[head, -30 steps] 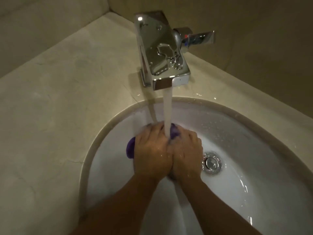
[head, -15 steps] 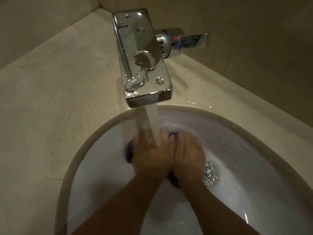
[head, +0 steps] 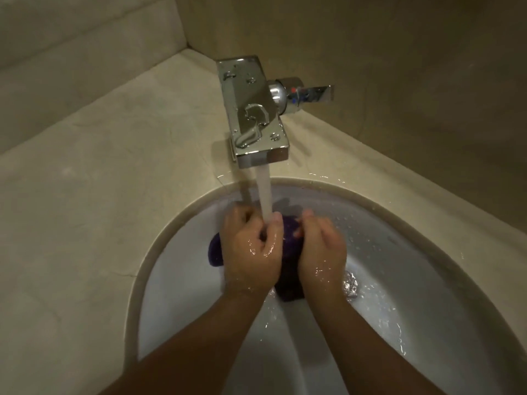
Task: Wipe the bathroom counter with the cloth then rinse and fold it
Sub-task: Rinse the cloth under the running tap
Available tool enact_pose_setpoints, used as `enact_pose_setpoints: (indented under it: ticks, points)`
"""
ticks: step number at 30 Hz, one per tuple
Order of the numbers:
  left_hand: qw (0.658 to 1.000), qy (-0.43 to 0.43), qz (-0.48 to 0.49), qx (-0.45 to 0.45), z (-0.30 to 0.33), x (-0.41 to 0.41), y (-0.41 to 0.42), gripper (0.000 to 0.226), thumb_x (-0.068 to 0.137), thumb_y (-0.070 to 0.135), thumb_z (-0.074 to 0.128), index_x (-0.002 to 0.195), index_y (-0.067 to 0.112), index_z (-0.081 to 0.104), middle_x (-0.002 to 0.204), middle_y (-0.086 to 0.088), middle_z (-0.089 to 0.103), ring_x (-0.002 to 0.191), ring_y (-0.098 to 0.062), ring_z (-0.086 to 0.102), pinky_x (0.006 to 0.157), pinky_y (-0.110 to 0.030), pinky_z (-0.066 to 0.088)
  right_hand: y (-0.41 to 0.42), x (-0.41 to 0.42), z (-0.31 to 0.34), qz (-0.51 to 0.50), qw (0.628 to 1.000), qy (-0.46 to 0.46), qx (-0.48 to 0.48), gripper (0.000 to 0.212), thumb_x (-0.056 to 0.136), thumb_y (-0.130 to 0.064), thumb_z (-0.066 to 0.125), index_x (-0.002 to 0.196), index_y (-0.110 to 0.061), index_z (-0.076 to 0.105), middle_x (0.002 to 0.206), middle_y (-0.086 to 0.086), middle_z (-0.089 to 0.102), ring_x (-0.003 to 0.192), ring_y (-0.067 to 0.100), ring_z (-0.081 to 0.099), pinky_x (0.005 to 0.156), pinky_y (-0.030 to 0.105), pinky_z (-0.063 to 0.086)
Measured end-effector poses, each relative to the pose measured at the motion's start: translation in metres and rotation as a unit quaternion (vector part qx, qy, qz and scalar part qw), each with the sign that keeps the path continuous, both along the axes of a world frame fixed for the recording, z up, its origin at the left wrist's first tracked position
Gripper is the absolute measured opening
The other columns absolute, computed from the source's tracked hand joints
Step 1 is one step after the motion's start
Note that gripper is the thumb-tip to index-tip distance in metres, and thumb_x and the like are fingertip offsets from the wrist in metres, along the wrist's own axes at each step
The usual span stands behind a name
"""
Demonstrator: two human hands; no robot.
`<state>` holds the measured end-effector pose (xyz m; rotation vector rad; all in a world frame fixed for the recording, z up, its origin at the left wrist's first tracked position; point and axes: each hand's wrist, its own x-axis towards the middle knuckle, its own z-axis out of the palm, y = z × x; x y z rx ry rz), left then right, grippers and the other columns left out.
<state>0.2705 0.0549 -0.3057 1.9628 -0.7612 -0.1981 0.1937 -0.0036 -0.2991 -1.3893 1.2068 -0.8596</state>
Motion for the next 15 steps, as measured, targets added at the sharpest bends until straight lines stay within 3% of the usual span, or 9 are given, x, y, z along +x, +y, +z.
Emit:
enact_pose_setpoints:
  ticks: [1, 3, 5, 7, 9, 12, 15]
  points:
    - [0.998, -0.042, 0.004, 0.048, -0.005, 0.001, 0.003, 0.03, 0.095, 0.045, 0.052, 0.074, 0.023, 0.053, 0.09, 0.004, 0.052, 0.085, -0.013, 0.052, 0.079, -0.039, 0.051, 0.002, -0.002, -0.011, -0.012, 0.996, 0.067, -0.06, 0.035, 0.093, -0.042, 0.053, 0.066, -0.021, 0.055, 0.078, -0.005, 0.057, 0.074, 0.009, 0.056, 0.068, 0.026, 0.042]
    - [0.984, -0.117, 0.002, 0.131, -0.02, 0.0, 0.01, 0.02, 0.093, 0.041, 0.06, 0.087, 0.023, 0.055, 0.092, 0.004, 0.056, 0.086, -0.014, 0.054, 0.08, -0.037, 0.053, 0.008, -0.01, -0.035, -0.008, 0.97, 0.205, -0.131, 0.025, 0.09, -0.048, 0.049, 0.089, -0.026, 0.059, 0.096, -0.006, 0.056, 0.091, 0.018, 0.056, 0.081, 0.036, 0.047]
    - [0.975, -0.179, -0.012, 0.133, -0.035, -0.003, 0.015, 0.027, 0.088, 0.038, 0.063, 0.104, 0.016, 0.062, 0.094, -0.002, 0.064, 0.089, -0.021, 0.061, 0.085, -0.035, 0.052, 0.018, -0.017, -0.052, 0.021, 0.957, 0.254, -0.139, 0.04, 0.093, -0.046, 0.041, 0.121, -0.024, 0.06, 0.111, 0.0, 0.06, 0.101, 0.023, 0.056, 0.089, 0.042, 0.048]
    - [0.965, -0.221, -0.024, 0.137, -0.045, -0.004, 0.013, 0.036, 0.088, 0.037, 0.06, 0.113, 0.013, 0.068, 0.097, -0.005, 0.071, 0.092, -0.025, 0.065, 0.087, -0.037, 0.05, 0.021, -0.022, -0.06, 0.046, 0.948, 0.272, -0.161, 0.05, 0.095, -0.041, 0.031, 0.132, -0.022, 0.059, 0.116, 0.005, 0.064, 0.099, 0.027, 0.055, 0.086, 0.042, 0.045]
    - [0.949, -0.268, -0.034, 0.161, -0.044, -0.006, 0.007, 0.03, 0.093, 0.033, 0.054, 0.105, 0.013, 0.073, 0.09, -0.009, 0.072, 0.086, -0.03, 0.067, 0.081, -0.04, 0.051, 0.017, -0.024, -0.064, 0.05, 0.944, 0.282, -0.164, 0.052, 0.096, -0.04, 0.027, 0.131, -0.023, 0.061, 0.114, 0.007, 0.064, 0.093, 0.028, 0.054, 0.081, 0.042, 0.044]
    - [0.931, -0.323, -0.039, 0.166, -0.039, -0.008, -0.001, 0.041, 0.1, 0.03, 0.044, 0.072, 0.016, 0.07, 0.064, -0.006, 0.063, 0.065, -0.028, 0.062, 0.066, -0.041, 0.052, 0.011, -0.021, -0.066, 0.047, 0.938, 0.294, -0.177, 0.051, 0.097, -0.041, 0.024, 0.114, -0.019, 0.067, 0.1, 0.007, 0.064, 0.083, 0.025, 0.049, 0.073, 0.038, 0.039]
    - [0.955, -0.228, -0.012, 0.189, -0.037, -0.006, -0.005, 0.037, 0.095, 0.038, 0.047, 0.071, 0.019, 0.068, 0.068, -0.001, 0.061, 0.071, -0.025, 0.059, 0.078, -0.042, 0.049, 0.007, -0.018, -0.067, 0.034, 0.933, 0.314, -0.174, 0.051, 0.098, -0.042, 0.023, 0.094, -0.017, 0.068, 0.087, 0.003, 0.063, 0.078, 0.02, 0.045, 0.07, 0.034, 0.032]
